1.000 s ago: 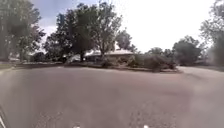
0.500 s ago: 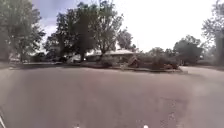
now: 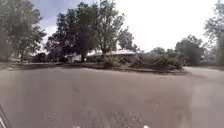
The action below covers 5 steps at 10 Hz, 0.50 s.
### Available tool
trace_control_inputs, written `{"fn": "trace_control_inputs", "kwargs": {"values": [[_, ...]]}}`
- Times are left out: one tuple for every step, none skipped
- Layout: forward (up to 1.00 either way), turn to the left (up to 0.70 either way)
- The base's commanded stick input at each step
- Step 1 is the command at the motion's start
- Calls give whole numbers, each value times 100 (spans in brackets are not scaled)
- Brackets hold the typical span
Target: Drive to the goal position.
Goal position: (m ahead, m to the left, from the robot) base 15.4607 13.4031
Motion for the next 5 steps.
{"fn": "trace_control_inputs", "kwargs": {"values": [[70,3],[70,3],[70,3],[70,3],[70,3]]}}
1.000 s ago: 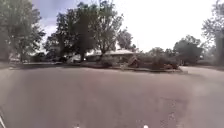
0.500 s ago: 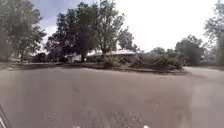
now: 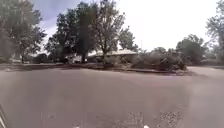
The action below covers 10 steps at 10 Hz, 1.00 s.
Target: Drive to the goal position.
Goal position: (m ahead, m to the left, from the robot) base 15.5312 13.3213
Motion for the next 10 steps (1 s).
{"fn": "trace_control_inputs", "kwargs": {"values": [[70,3],[70,3],[70,3],[70,3],[70,3],[70,3],[70,3],[70,3],[70,3],[70,3]]}}
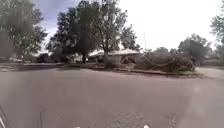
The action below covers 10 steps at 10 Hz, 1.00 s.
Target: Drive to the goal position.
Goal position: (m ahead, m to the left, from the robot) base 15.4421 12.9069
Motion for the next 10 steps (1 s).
{"fn": "trace_control_inputs", "kwargs": {"values": [[70,3],[70,3],[70,3],[70,3],[70,3],[70,3],[70,3],[70,3],[70,3],[70,3]]}}
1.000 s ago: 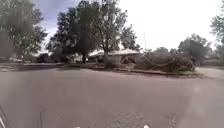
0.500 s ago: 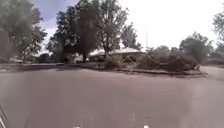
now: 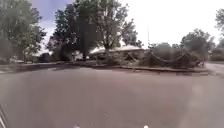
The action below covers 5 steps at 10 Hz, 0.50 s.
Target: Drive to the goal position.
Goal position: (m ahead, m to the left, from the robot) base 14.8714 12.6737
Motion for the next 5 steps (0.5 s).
{"fn": "trace_control_inputs", "kwargs": {"values": [[70,3],[70,3],[70,3],[70,3],[70,3]]}}
